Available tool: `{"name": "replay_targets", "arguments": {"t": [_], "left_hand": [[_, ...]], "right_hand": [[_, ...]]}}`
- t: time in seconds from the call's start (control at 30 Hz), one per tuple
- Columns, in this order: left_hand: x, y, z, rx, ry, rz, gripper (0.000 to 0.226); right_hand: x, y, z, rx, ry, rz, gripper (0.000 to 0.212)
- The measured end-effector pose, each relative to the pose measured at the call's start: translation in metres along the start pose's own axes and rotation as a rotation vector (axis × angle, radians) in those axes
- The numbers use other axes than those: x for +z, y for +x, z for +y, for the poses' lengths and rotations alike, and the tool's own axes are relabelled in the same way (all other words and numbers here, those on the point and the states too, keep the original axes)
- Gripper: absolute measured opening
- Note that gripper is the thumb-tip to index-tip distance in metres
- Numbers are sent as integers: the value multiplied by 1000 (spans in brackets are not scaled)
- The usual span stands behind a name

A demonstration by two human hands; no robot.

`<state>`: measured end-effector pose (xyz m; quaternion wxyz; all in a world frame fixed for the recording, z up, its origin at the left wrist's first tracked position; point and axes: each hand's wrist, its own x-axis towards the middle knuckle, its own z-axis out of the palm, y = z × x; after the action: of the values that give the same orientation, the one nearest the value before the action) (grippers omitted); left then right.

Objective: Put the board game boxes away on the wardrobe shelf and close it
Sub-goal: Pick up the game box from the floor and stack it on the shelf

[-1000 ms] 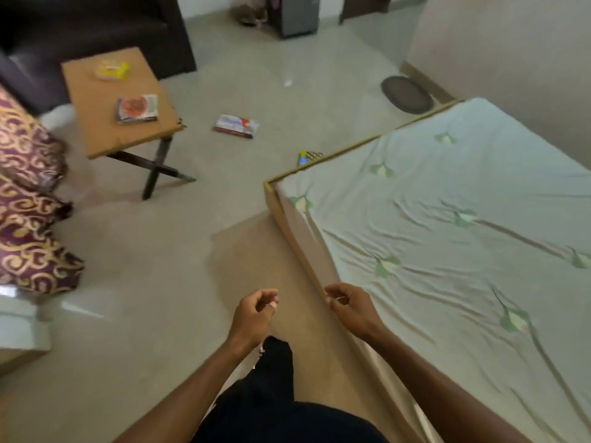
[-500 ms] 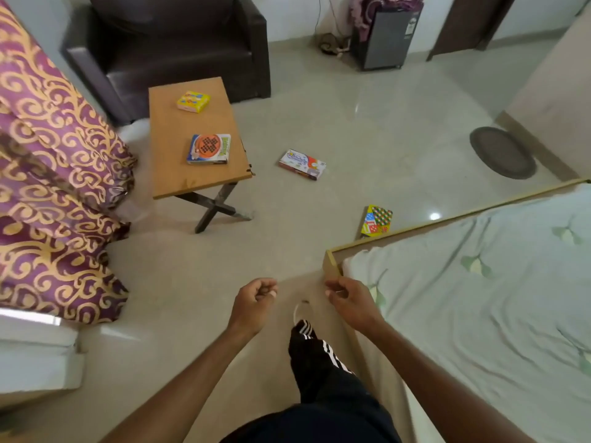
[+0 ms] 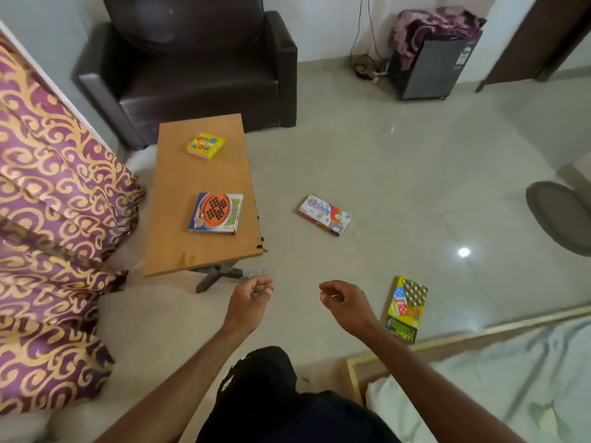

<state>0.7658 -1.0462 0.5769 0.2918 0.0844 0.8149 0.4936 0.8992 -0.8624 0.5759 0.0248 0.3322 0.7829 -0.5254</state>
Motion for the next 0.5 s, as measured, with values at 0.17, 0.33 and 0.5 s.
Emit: {"name": "replay_targets", "arguments": {"t": [0.17,0.33,0.5], "left_hand": [[21,137,45,-17,-46,-25,20],[53,293,84,-52,-5,-38,22],[99,454,117,-183,96,-146,23]], "right_hand": [[-43,135,-25,8,-38,8,21],[-81,276,-26,92,-62,-4,21],[-122,426,-22,247,-68,8,20]]}}
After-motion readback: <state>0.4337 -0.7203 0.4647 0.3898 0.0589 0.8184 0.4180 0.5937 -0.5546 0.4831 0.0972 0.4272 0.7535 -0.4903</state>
